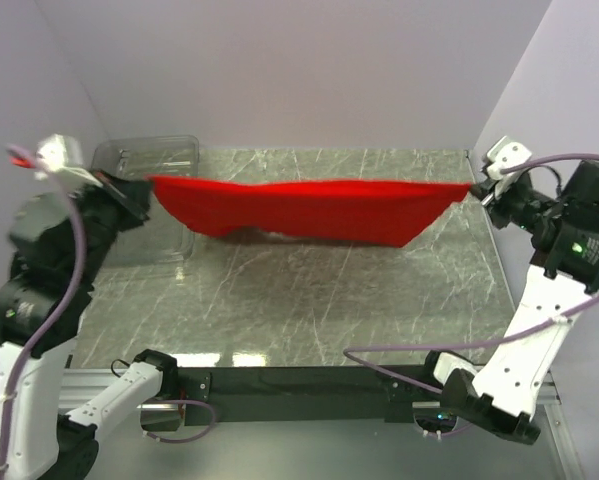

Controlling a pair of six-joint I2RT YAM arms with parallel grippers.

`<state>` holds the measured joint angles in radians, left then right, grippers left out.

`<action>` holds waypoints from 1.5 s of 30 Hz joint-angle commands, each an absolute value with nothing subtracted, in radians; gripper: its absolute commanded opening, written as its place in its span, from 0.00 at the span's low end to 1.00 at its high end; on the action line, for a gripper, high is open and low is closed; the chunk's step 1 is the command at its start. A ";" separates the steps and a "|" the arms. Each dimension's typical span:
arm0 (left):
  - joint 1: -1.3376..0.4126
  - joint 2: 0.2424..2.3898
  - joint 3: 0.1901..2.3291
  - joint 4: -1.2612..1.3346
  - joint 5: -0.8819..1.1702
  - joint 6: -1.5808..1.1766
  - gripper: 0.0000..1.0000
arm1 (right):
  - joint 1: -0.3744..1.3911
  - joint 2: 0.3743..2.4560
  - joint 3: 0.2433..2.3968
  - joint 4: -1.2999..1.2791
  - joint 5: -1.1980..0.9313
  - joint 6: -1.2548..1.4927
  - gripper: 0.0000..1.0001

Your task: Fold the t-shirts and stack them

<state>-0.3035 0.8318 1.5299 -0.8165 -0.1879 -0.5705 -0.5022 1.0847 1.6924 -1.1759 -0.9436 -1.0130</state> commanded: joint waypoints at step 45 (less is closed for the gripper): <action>-0.296 1.818 1.449 0.204 -0.130 -0.489 0.01 | -0.302 1.328 0.836 0.359 -0.273 -0.247 0.00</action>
